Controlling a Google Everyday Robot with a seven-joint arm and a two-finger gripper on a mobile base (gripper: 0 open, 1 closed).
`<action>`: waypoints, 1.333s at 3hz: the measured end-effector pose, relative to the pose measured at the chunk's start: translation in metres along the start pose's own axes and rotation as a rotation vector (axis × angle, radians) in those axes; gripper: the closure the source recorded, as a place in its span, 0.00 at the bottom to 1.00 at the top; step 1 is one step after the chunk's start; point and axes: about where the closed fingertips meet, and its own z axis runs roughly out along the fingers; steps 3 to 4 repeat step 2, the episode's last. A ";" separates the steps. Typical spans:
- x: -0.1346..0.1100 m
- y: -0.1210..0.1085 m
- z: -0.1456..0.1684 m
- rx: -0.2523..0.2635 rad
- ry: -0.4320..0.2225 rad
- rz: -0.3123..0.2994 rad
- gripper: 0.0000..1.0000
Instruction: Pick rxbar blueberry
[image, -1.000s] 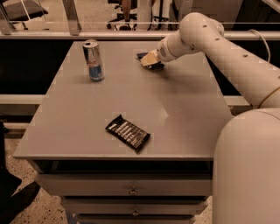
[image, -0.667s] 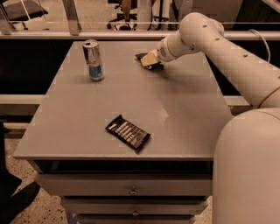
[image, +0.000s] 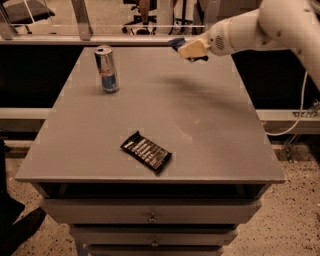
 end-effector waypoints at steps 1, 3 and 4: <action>-0.025 0.008 -0.079 -0.063 -0.144 -0.142 1.00; -0.024 0.010 -0.075 -0.062 -0.140 -0.199 1.00; -0.024 0.010 -0.075 -0.062 -0.140 -0.199 1.00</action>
Offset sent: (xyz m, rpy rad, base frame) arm -0.0393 -0.0296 0.0477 0.0404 -0.1237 0.0997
